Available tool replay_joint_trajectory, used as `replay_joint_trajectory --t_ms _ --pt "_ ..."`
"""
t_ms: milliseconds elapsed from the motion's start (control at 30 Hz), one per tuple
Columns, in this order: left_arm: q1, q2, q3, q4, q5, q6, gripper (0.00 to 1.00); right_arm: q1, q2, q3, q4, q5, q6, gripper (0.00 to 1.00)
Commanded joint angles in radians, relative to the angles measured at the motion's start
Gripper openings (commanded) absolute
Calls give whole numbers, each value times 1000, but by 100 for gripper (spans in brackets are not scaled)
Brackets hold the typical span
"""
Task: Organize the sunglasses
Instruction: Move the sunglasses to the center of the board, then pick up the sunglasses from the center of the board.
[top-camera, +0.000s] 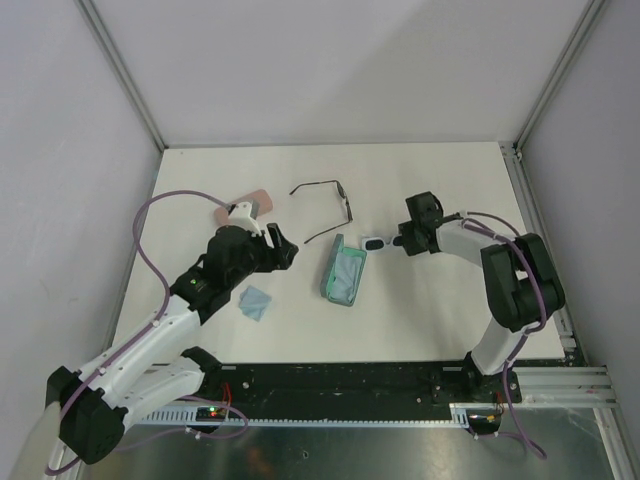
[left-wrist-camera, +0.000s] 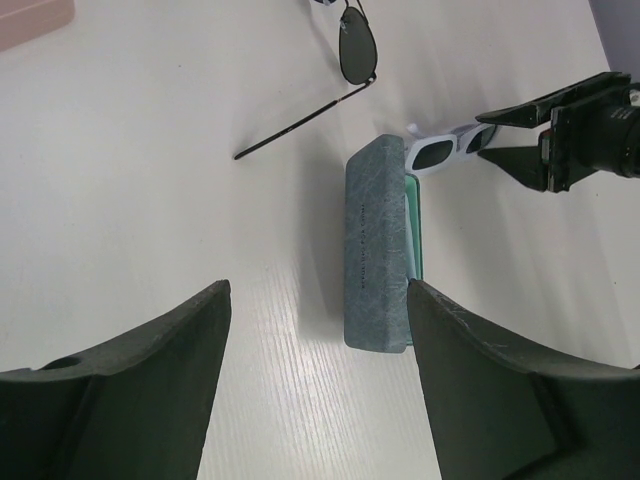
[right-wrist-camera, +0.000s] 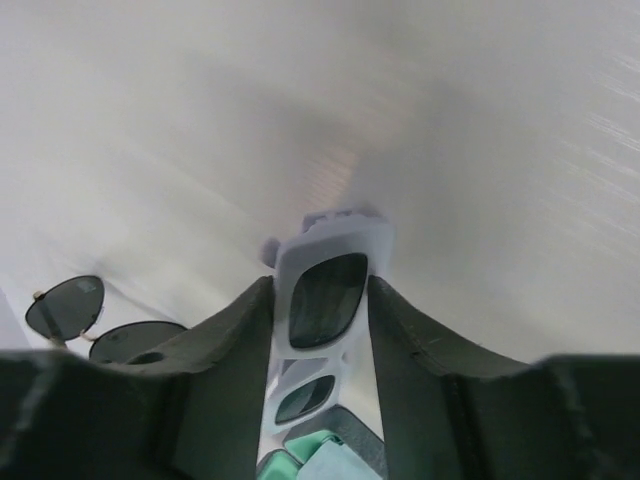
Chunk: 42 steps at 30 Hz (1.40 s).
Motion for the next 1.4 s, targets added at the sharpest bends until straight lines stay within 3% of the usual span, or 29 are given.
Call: replay_joint_trajectory --t_ms 0,133,300,567,633,733,767,1067,1133,1233,1367 --pt "9 -10 -3 9 12 16 76 -22 16 19 -13 13 -21 40" --pt "9 -8 -2 9 15 20 75 -56 -40 20 -47 41 -120 32" --pt "8 3 0 10 27 20 75 -136 -178 -2 -58 42 -349 14" --pt "8 20 10 10 40 20 75 -192 -340 -31 -76 -89 -718 8" --pt "8 27 13 10 45 20 75 -195 -366 -51 -65 -137 -753 11" --pt "8 37 18 9 55 21 75 -209 -372 -75 -45 -192 -748 36" --pt "8 39 18 10 57 21 75 -215 -365 -78 -38 -208 -734 39" --pt "8 22 15 10 53 20 74 -193 -227 -78 36 -189 -493 45" --pt "8 20 15 10 56 21 75 -190 -193 -69 38 -178 -464 50" --pt "9 24 15 10 61 19 75 -187 -144 -51 51 -178 -454 68" --pt "8 36 22 9 65 20 75 -191 -82 -28 58 -165 -442 68"
